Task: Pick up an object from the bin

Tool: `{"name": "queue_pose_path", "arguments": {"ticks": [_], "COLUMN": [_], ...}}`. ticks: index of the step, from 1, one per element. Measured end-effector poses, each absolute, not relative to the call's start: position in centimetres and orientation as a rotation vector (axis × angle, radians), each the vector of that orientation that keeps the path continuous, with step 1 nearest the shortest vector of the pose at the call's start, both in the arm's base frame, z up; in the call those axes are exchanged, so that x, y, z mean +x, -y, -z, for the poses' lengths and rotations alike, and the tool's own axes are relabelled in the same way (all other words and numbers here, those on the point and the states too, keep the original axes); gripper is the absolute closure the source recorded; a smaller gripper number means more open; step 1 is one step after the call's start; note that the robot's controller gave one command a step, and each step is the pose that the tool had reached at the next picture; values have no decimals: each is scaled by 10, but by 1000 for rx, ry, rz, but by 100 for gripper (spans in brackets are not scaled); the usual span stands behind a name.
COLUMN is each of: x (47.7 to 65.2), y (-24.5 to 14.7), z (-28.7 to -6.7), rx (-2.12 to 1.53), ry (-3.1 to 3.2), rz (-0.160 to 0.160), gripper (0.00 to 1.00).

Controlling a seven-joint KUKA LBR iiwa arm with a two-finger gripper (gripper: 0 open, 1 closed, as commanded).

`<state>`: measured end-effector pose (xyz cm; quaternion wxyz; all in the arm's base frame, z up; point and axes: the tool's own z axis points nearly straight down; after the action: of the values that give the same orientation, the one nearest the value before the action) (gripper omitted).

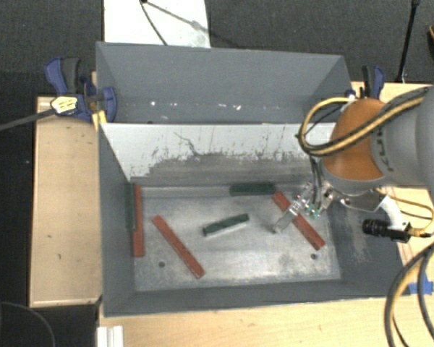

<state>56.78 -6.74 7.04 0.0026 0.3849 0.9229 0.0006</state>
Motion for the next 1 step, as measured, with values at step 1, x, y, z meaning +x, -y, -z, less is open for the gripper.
{"name": "queue_pose_path", "arguments": {"ticks": [1], "x": [568], "y": [68], "z": [-71], "rx": [1202], "ry": [-2897], "rz": [0], "gripper": [100]}}
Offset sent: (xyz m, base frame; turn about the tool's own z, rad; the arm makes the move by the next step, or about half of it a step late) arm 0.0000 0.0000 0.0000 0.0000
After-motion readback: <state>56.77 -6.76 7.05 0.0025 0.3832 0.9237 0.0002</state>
